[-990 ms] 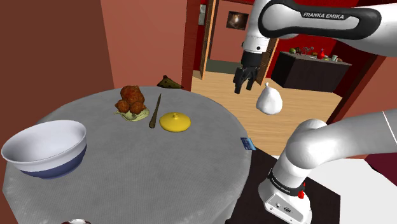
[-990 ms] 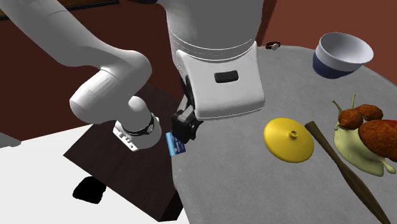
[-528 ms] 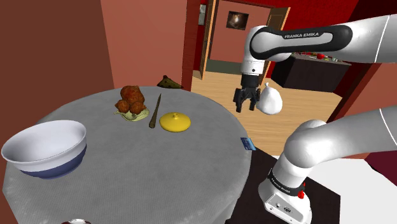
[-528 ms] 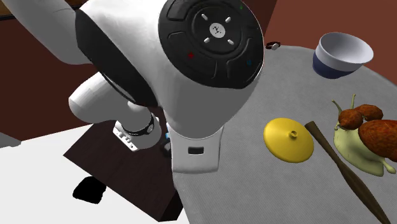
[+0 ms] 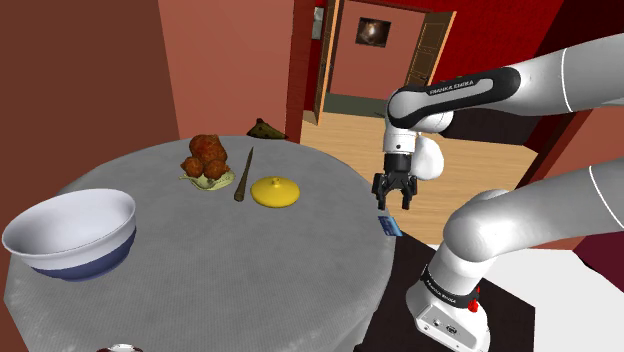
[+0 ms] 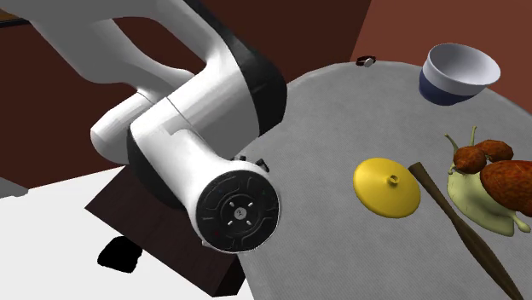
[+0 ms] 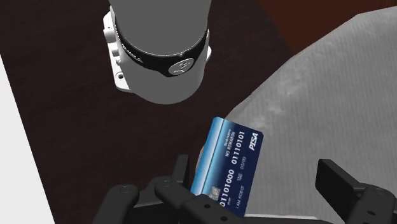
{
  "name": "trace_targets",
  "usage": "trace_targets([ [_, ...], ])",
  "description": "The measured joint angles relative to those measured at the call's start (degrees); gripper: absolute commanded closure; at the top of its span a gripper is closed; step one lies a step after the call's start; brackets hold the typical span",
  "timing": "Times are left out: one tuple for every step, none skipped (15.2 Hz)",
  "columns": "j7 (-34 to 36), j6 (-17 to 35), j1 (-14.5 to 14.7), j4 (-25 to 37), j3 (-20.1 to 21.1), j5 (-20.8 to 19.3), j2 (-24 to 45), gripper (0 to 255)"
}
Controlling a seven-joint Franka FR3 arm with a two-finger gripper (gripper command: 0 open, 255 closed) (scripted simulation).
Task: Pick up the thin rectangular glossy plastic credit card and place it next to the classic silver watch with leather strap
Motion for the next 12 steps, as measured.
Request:
trace_targets([
  [0.4, 0.3, -0.4, -1.0, -0.5, 0.5, 0.9, 0],
  [0.6, 0.7, -0.6, -2.0, -0.7, 0.8, 1.2, 0],
  [0.7, 1.0, -0.8, -2.7, -0.9, 0.9, 1.1, 0],
  [0.8, 1.3, -0.9, -3.5, -0.9, 1.0, 0.9, 0],
  [1.1, 1.7, -0.8, -4.4, -0.6, 1.3, 0.5, 0],
  [1.0, 2.4, -0.8, -5.0, -0.7, 1.3, 0.7, 0],
  [1.0, 3.3, -0.7, -6.0, -0.6, 1.5, 0.6, 0],
  [1.0, 4.2, -0.5, -6.9, -0.4, 1.8, 0.5, 0],
  [1.0, 5.1, -0.4, -7.8, -0.3, 1.9, 0.5, 0],
  [1.0, 5.6, -0.4, -8.4, -0.2, 2.0, 0.4, 0],
  [1.0, 5.8, -0.3, -8.6, -0.2, 2.1, 0.4, 0],
  [1.0, 6.0, -0.3, -8.7, -0.2, 2.1, 0.4, 0],
])
